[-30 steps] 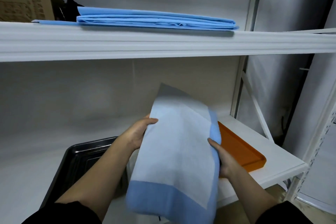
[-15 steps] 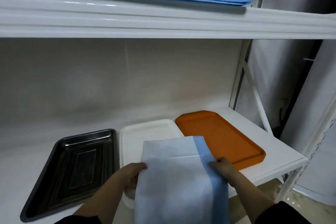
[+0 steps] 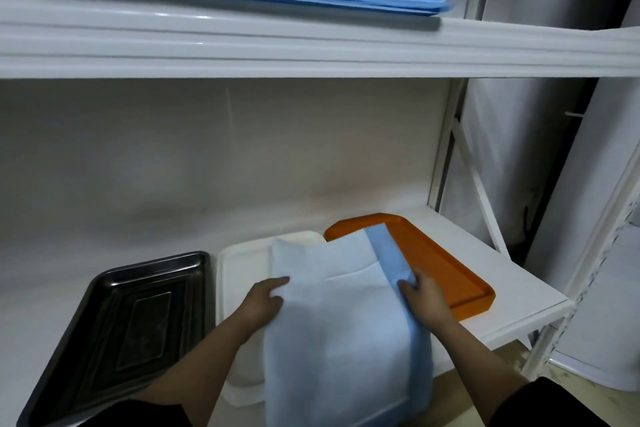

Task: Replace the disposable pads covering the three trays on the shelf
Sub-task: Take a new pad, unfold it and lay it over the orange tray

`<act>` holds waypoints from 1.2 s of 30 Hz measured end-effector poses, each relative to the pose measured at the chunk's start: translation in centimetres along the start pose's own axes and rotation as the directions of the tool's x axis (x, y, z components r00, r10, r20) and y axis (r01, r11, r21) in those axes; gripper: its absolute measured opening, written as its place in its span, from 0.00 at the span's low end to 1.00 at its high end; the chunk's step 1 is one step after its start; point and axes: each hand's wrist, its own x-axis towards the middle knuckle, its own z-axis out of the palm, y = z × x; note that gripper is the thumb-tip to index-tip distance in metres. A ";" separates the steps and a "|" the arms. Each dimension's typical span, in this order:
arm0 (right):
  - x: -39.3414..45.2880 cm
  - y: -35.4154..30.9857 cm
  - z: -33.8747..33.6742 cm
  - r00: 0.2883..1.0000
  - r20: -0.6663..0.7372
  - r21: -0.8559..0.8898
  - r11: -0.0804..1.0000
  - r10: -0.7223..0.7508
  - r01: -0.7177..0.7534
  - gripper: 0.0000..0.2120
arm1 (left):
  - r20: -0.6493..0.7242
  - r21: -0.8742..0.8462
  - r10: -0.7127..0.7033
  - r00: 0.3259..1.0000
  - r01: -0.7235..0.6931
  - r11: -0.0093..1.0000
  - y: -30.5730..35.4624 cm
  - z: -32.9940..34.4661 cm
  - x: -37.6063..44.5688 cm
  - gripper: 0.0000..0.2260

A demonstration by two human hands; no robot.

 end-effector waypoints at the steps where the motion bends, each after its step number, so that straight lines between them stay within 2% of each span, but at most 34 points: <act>1: 0.3 0.0 -0.5 0.999 -0.032 0.010 1.000 -0.018 0.018 0.05 | -0.013 -0.012 0.025 1.000 -0.026 1.000 0.7 0.0 0.0 0.20; 4: 1.2 0.1 -2.9 0.993 -0.112 0.036 0.999 -0.032 0.036 0.05 | -0.023 -0.030 0.077 0.997 -0.078 0.997 2.7 0.6 0.8 0.18; 7: 3.2 0.7 -5.7 0.987 -0.158 0.034 0.999 0.010 -0.004 0.05 | 0.011 0.065 0.162 0.987 -0.163 0.985 5.0 1.5 1.9 0.17; 11: 6.2 2.5 -8.9 0.982 -0.170 -0.028 0.996 0.077 -0.083 0.07 | 0.138 0.257 0.211 0.968 -0.241 0.936 7.3 3.7 4.2 0.22; 14: 8.9 4.4 -10.4 0.981 -0.159 -0.014 0.993 0.113 -0.117 0.07 | 0.227 0.303 0.202 0.953 -0.266 0.915 8.1 6.3 6.2 0.27; 17: 11.4 6.3 -11.1 0.979 -0.134 -0.011 0.988 0.152 -0.155 0.03 | 0.271 0.280 0.174 0.947 -0.250 0.927 8.1 8.7 8.3 0.31; 21: 14.3 8.4 -11.6 0.974 -0.157 0.040 0.987 0.163 -0.158 0.05 | 0.249 0.257 0.150 0.957 -0.214 0.942 8.1 11.6 10.7 0.34; 24: 16.3 10.1 -12.0 0.969 -0.182 0.118 0.982 0.167 -0.147 0.10 | 0.235 0.256 0.131 0.963 -0.191 0.948 7.9 13.5 12.7 0.35; 27: 17.1 11.4 -11.8 0.971 -0.106 0.162 0.967 0.213 -0.194 0.19 | 0.239 0.241 0.088 0.967 -0.147 0.959 7.1 14.8 14.2 0.35; 29: 17.4 13.1 -11.4 0.964 -0.036 0.098 0.961 0.263 -0.259 0.27 | 0.217 0.271 0.050 0.975 -0.109 0.956 6.4 15.6 15.5 0.36; 31: 16.9 14.8 -10.2 0.957 -0.004 -0.060 0.955 0.290 -0.290 0.30 | 0.188 0.352 0.010 0.982 -0.077 0.933 5.6 16.0 16.1 0.38; 33: 16.5 16.2 -9.2 0.961 -0.006 -0.170 0.946 0.278 -0.275 0.29 | 0.187 0.473 -0.011 0.982 -0.080 0.878 5.2 16.7 16.5 0.36; 36: 15.5 16.9 -8.7 0.973 0.023 -0.263 0.941 0.229 -0.215 0.18 | 0.131 0.553 0.006 0.991 -0.078 0.830 5.2 18.0 16.7 0.29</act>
